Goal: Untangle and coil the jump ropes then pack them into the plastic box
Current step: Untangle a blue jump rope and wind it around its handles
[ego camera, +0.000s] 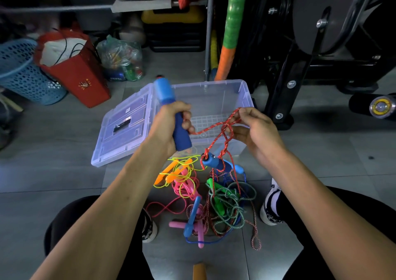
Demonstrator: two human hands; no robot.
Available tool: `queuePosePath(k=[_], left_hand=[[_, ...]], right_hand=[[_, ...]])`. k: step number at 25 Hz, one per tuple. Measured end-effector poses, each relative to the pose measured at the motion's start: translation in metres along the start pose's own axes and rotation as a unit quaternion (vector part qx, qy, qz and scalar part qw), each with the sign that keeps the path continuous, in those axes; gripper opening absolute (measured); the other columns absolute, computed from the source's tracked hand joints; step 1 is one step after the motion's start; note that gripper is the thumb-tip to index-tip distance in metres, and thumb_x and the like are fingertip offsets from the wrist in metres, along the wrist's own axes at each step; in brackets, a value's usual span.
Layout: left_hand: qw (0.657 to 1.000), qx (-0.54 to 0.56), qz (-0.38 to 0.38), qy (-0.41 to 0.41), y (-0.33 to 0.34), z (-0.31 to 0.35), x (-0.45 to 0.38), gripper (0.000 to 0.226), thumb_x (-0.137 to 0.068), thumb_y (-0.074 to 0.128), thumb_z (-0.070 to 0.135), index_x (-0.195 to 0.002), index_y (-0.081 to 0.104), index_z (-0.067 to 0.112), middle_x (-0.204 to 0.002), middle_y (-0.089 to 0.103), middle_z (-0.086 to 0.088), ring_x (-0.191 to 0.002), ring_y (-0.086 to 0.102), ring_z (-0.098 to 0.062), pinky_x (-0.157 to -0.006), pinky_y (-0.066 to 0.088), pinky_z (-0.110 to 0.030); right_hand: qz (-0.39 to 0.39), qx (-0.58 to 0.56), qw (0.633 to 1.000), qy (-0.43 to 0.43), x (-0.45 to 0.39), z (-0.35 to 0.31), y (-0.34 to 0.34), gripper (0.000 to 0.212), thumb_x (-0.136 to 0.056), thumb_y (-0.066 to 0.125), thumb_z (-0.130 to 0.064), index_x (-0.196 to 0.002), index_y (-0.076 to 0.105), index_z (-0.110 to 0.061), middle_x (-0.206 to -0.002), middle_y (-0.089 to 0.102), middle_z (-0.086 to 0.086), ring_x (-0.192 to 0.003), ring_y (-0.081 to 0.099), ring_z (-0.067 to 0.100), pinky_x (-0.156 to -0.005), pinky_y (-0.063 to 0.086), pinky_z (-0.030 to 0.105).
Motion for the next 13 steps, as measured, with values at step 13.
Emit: queuePosePath(k=[13], left_hand=[[0.987, -0.157, 0.030, 0.005, -0.015, -0.003, -0.006, 0.018, -0.086, 0.060, 0.007, -0.069, 0.055, 0.009, -0.057, 0.049, -0.007, -0.039, 0.042, -0.015, -0.043, 0.041, -0.024]], right_hand=[[-0.022, 0.202, 0.977, -0.058, -0.002, -0.008, -0.011, 0.041, -0.095, 0.056, -0.029, -0.057, 0.049, -0.015, -0.045, 0.041, -0.002, -0.050, 0.048, 0.015, -0.062, 0.041, 0.027]])
Point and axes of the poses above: each hand's wrist, its own x-axis away from the middle knuckle, its own y-axis out of the palm, z = x × y, the point moved 5 cm from there along -x, towards the middle knuckle
